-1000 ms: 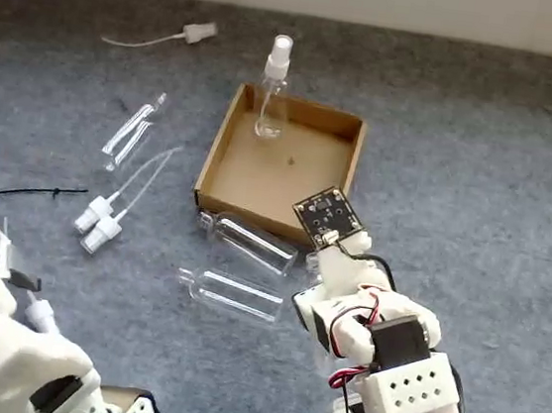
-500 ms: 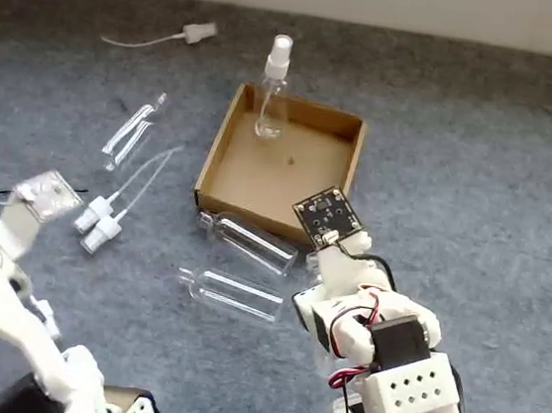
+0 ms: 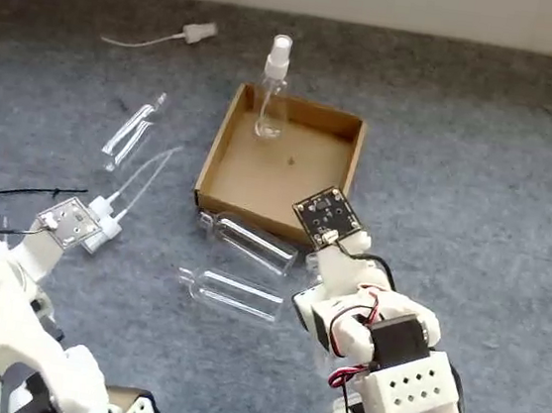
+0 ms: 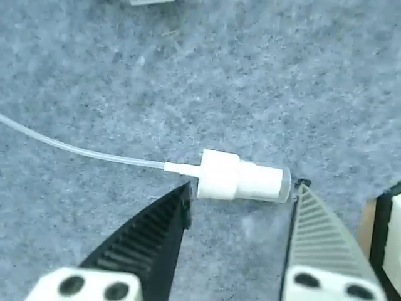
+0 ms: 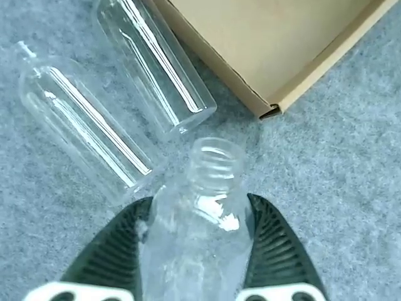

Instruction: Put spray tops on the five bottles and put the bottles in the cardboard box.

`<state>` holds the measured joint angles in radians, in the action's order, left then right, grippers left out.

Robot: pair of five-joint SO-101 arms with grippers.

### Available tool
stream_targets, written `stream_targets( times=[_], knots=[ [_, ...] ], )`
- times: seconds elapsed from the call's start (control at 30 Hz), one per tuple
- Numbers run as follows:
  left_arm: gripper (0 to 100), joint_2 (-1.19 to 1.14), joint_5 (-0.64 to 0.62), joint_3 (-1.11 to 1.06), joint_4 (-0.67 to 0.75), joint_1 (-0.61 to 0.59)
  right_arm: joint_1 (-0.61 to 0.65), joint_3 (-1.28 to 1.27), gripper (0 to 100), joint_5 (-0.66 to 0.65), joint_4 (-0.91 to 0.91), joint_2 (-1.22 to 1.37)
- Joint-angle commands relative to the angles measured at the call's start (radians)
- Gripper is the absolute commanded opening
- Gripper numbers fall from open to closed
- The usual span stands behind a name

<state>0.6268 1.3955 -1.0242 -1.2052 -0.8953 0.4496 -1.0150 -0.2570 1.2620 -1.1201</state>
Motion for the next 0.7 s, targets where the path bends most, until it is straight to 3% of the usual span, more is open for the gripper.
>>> stream_targets(
  times=[0.0, 0.23, 0.5, 0.67],
  knots=[
    [23, 0.025, 1.114, 0.056, 0.008, -0.036, -0.01, 0.065, 1.9, 0.006, 0.001, 0.004],
    [23, 0.021, 1.114, 0.013, 0.017, -0.004, -0.01, 0.064, 1.9, 0.006, 0.001, 0.002],
    [23, 0.024, 0.911, -0.124, 0.221, 0.038, -0.01, 0.064, 1.9, 0.006, 0.001, 0.001],
    [23, 0.025, 0.718, -0.139, 0.245, -0.024, -0.01, 0.064, 1.9, 0.006, 0.001, 0.001]
  ],
)
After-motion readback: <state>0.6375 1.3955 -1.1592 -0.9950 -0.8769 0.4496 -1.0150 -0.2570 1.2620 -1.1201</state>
